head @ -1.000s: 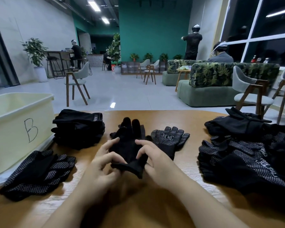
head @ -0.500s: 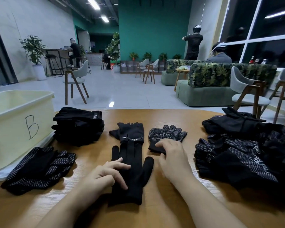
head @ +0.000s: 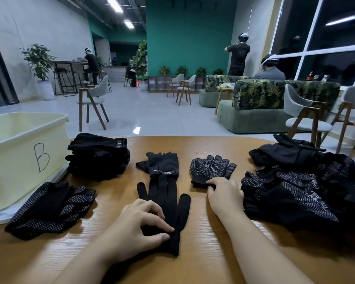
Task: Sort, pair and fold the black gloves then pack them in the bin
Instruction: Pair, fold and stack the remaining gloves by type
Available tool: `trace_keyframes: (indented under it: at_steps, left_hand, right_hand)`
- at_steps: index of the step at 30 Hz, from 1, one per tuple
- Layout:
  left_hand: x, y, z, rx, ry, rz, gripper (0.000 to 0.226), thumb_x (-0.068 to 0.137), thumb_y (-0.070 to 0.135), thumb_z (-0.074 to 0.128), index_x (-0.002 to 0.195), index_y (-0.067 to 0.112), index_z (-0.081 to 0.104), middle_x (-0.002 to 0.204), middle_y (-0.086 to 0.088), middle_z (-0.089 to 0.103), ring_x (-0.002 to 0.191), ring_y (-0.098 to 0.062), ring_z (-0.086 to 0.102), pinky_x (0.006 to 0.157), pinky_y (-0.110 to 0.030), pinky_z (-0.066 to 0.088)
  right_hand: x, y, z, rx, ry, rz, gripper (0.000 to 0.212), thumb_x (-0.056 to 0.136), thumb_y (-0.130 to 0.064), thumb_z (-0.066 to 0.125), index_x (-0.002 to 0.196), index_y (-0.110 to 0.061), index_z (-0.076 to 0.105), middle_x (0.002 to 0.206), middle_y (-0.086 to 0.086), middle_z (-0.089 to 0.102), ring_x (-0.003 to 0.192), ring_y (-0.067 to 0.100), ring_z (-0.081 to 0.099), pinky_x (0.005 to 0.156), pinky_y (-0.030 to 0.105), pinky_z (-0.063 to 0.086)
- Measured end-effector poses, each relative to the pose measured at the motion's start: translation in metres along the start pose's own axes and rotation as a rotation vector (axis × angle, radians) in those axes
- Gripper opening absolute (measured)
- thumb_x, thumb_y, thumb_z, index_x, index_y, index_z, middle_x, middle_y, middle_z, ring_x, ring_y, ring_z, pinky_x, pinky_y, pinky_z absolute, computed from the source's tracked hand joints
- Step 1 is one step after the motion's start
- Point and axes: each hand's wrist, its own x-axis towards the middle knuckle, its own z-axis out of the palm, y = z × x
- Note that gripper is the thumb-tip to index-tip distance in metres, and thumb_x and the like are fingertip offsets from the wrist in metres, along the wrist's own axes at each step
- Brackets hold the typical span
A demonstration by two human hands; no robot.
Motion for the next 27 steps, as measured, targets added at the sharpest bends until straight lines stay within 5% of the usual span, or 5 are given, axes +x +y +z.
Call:
trace_keyframes:
  at_steps: [6,11,18,21,27]
  left_hand:
    - [0.000,0.000,0.004,0.030,0.039,0.005,0.042,0.060,0.089,0.035,0.085,0.067,0.060,0.110,0.031,0.048,0.112,0.002,0.040,0.101,-0.020,0.016]
    - [0.003,0.011,0.009,0.113,0.093,0.029,0.029,0.072,0.073,0.041,0.098,0.066,0.052,0.115,0.038,0.047,0.119,0.012,0.035,0.105,-0.020,0.007]
    - [0.015,0.033,0.023,0.332,-0.166,0.018,0.076,0.069,0.081,-0.008,0.140,0.056,0.002,0.147,0.034,-0.013,0.136,0.010,-0.020,0.115,-0.026,-0.014]
    - [0.015,0.035,0.021,0.353,-0.192,0.012,0.075,0.067,0.081,-0.012,0.138,0.058,-0.004,0.148,0.034,-0.017,0.135,0.011,-0.024,0.114,-0.025,-0.014]
    - [0.016,0.038,0.020,0.350,-0.202,0.009,0.082,0.060,0.075,-0.012,0.139,0.059,-0.002,0.147,0.035,-0.016,0.133,0.013,-0.025,0.116,-0.026,-0.013]
  right_hand:
    - [-0.003,0.002,-0.005,-0.011,-0.031,-0.067,0.040,0.093,-0.014,0.042,0.127,-0.030,0.058,0.138,-0.013,0.049,0.127,0.015,0.041,0.100,0.033,0.031]
    - [-0.021,0.012,-0.033,0.050,0.281,-0.141,0.034,0.083,-0.005,0.055,0.107,-0.024,0.068,0.123,-0.007,0.060,0.120,0.018,0.047,0.099,0.034,0.029]
    - [-0.054,0.054,-0.076,-0.208,0.306,0.192,0.064,0.080,-0.016,0.059,0.139,-0.025,0.037,0.150,0.002,0.029,0.142,0.022,0.014,0.114,0.046,0.001]
    - [-0.060,0.070,-0.084,-0.261,0.181,0.338,0.069,0.083,-0.025,0.060,0.140,-0.016,0.023,0.151,0.006,0.023,0.141,0.024,0.016,0.114,0.043,0.013]
    - [-0.059,0.086,-0.098,-0.113,0.270,0.297,0.025,0.089,-0.021,0.057,0.111,-0.011,0.055,0.118,0.010,0.057,0.115,0.031,0.047,0.094,0.039,0.035]
